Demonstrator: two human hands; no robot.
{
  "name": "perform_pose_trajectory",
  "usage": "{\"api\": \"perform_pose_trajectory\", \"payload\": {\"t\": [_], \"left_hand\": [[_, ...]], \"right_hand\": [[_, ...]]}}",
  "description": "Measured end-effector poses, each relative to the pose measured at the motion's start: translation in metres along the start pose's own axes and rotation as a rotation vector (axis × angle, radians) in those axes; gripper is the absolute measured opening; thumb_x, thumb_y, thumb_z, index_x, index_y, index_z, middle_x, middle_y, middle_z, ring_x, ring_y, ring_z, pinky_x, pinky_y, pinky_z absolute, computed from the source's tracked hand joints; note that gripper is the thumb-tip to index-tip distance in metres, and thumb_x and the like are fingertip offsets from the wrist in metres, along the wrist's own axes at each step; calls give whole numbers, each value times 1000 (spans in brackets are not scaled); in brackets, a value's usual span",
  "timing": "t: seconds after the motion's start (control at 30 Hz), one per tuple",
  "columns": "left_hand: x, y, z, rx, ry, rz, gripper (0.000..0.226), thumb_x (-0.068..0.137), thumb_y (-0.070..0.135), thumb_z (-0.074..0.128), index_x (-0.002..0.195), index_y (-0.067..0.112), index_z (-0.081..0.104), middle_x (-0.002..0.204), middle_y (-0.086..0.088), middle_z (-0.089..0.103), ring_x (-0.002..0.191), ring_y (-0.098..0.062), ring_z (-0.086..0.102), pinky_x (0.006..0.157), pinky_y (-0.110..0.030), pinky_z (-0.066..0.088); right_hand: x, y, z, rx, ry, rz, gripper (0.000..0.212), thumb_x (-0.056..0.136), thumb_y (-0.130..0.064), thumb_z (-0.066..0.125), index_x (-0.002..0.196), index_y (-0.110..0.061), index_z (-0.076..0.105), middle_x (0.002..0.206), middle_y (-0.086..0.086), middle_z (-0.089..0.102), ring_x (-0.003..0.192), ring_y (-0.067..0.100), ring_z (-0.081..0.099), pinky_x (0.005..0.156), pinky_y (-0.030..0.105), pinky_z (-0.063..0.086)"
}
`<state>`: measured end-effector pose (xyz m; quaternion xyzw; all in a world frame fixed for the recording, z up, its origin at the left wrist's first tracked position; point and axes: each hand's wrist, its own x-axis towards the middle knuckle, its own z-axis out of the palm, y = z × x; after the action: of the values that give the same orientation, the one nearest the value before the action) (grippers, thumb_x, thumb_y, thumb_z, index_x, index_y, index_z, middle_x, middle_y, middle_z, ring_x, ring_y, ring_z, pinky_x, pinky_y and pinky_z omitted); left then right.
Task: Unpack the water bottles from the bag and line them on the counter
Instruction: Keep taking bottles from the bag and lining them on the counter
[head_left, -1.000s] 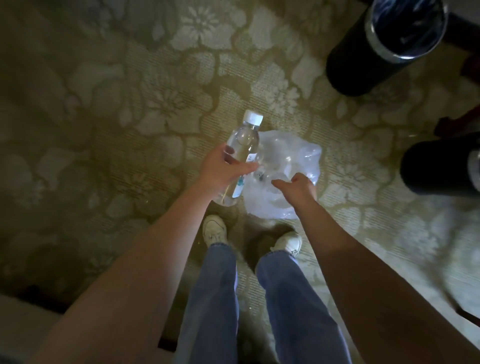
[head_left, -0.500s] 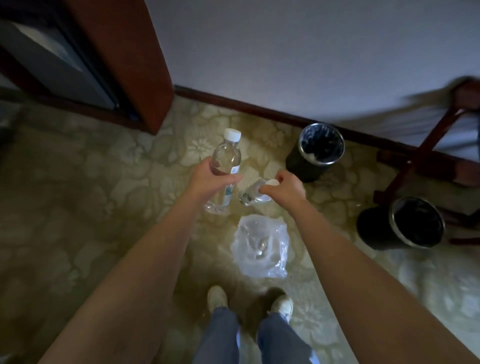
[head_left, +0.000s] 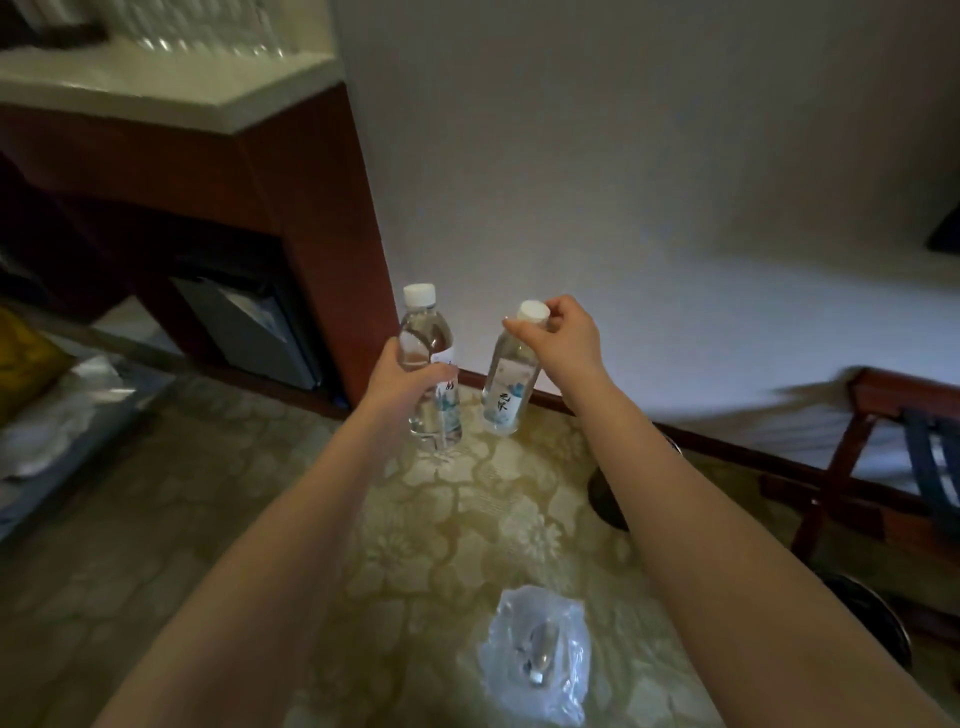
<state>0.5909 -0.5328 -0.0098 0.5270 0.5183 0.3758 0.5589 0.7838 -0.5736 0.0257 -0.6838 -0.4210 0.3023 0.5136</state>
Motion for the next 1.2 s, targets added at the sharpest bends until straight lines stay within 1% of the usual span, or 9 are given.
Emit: {"api": "perform_pose_trajectory", "payload": {"t": [0.17,0.27,0.47,0.6,0.73,0.83,0.9,1.0,1.2], "left_hand": [[11,36,-25,-85,48,55,49,72,20,79,112,20,52,104,-4,64,97,-25,66,71,-36,54],[29,51,-56,-110,41,102,49,74,18,77,115,14,51,106,-6,63,96,-24,65,74,-37,54],[84,76,-152,-210,28,185,27,78,10,71,94,16,51,91,-3,60,86,-20,63,68,-32,48],[123,97,-238,-212,21,256,18,78,13,72,85,19,56,81,3,62,77,-15,64,67,-29,48],[159,110,-316,-209,33,301,20,75,23,74,88,18,59,88,1,63,87,-19,62,78,-36,49],[190,113,-364,-217,63,329,34,67,32,74,93,15,60,96,1,63,94,-17,62,75,-30,49],[217,112,-392,-219,76,341,39,66,34,74,96,14,60,100,1,63,97,-16,62,73,-28,48],[266,113,-431,-211,103,345,33,68,37,73,92,19,60,96,4,65,96,-16,64,74,-29,48],[377,154,-502,-140,135,378,30,66,39,73,87,21,61,90,5,68,89,-14,67,71,-29,50]], "right_hand": [[17,-52,21,-48,7,-135,32,71,-44,75,90,-25,57,92,-8,63,87,14,62,79,41,55],[29,-78,50,-25,-5,-210,30,73,-43,73,92,-25,59,92,-9,65,87,13,62,79,42,55],[60,-136,147,-2,35,-362,24,74,-44,70,88,-26,62,82,-13,66,82,12,65,76,44,55],[81,-186,235,34,48,-430,17,75,-46,68,77,-37,53,76,-16,62,75,10,62,73,42,54],[103,-226,323,77,12,-492,23,78,-43,67,88,-26,55,78,-11,60,70,9,58,67,38,51],[122,-243,387,100,-22,-528,22,82,-40,66,92,-23,56,79,-14,60,72,7,59,65,32,49],[141,-248,427,114,-33,-533,24,83,-41,63,95,-21,57,81,-13,60,76,10,61,67,35,51],[177,-257,481,158,-34,-550,22,85,-40,60,95,-21,55,81,-13,59,77,13,60,70,42,50],[271,-310,567,240,-43,-638,21,88,-36,59,95,-16,54,84,-3,58,77,15,57,68,36,46]]}}
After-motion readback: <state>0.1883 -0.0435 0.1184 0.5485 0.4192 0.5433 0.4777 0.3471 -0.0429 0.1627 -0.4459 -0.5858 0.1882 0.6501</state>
